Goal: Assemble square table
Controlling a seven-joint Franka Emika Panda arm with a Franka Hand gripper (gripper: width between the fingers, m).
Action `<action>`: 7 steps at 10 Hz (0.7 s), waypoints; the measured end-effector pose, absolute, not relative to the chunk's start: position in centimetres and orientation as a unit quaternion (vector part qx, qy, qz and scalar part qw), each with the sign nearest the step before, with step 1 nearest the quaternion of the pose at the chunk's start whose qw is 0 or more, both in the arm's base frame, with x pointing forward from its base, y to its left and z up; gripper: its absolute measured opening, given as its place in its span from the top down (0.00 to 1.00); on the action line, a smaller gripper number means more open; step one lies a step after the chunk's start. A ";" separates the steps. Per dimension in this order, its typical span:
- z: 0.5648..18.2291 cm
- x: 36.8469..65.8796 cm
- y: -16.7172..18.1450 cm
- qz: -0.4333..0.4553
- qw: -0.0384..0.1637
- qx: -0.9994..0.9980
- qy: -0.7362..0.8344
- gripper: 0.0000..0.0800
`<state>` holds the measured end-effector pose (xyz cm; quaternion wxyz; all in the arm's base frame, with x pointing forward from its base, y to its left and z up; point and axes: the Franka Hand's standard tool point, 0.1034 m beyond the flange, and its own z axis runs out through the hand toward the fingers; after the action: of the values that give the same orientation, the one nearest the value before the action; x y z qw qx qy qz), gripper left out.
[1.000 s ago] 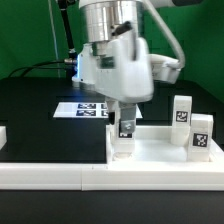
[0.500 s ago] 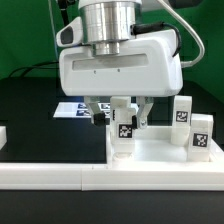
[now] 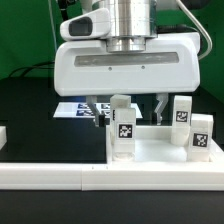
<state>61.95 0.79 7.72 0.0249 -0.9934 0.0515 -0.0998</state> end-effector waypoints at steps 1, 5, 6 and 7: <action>7.7 61.9 0.8 -0.099 0.028 -0.992 0.074 0.34; 7.6 61.9 0.6 -0.093 0.041 -0.970 0.220 0.63; 7.5 61.9 0.4 -0.089 0.046 -0.954 0.283 0.63; 7.5 62.1 0.2 -0.076 0.052 -0.929 0.359 0.63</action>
Offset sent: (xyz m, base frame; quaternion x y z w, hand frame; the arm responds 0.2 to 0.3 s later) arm 0.0000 0.0000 0.0000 0.0000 0.0000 0.1938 0.9810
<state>62.08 0.20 7.49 0.0522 -0.9286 0.3594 -0.0765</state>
